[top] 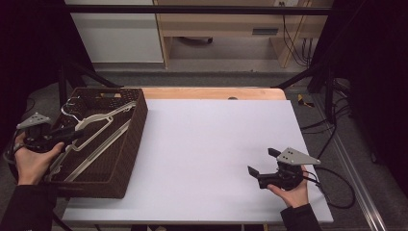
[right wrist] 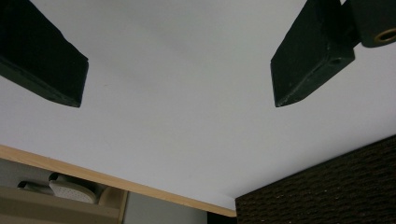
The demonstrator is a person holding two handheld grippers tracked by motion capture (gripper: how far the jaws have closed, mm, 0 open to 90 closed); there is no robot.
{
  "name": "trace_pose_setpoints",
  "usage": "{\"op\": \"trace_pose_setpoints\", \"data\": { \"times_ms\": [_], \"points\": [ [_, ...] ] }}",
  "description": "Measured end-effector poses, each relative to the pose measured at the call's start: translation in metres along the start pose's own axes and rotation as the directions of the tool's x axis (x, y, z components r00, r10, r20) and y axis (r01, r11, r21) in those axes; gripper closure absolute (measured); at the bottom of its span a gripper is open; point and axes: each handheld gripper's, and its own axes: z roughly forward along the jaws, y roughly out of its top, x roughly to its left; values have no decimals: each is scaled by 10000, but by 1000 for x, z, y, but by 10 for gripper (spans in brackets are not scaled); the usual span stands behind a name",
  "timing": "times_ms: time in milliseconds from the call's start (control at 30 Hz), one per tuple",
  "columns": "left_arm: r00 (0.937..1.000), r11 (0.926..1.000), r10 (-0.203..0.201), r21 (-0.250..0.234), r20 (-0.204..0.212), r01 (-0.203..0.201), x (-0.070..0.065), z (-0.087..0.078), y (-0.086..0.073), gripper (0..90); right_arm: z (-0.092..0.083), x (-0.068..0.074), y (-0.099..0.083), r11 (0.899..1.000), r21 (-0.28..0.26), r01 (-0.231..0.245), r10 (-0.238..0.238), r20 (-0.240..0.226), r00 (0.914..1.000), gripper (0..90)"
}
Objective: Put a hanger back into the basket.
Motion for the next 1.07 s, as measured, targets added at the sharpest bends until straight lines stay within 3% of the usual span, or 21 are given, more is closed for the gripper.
{"op": "trace_pose_setpoints", "data": {
  "times_ms": [100,200,267,333,467,667,733,800,1067],
  "points": [
    [9999,9981,158,-591,57,-155,-14,-9,3,427,0,0,0,10000,-50,20,-20,-5,10000,43],
    [9985,9924,404,-1175,371,-358,-34,-15,5,360,-1,-1,0,10000,-77,24,-24,-5,10000,42],
    [9979,9908,415,-1309,506,-346,-39,-15,5,317,-1,-1,0,9999,-112,1,-1,24,10000,41],
    [9920,9862,606,-1603,1107,-424,-64,-14,4,287,-2,-1,1,9999,-141,3,-2,15,10000,41],
    [9789,9808,870,-1879,1848,-517,-94,-9,1,238,-3,-2,0,9998,-193,-38,38,-6,10000,39],
    [9527,9782,1211,-1969,2786,-667,-134,2,-10,187,-5,-7,-2,9995,-267,-174,176,65,9998,37],
    [9465,9807,1328,-1775,2941,-825,-145,6,-14,174,-7,-7,-2,9994,-302,-185,188,92,9998,35],
    [9430,9845,1391,-1449,3022,-988,-152,9,-17,158,-8,-8,-2,9992,-341,-220,224,121,9997,31],
    [9306,9823,1735,-1246,3224,-1399,-171,19,-26,149,-13,-10,-3,9989,-426,-183,192,197,9996,26]
  ]
}}
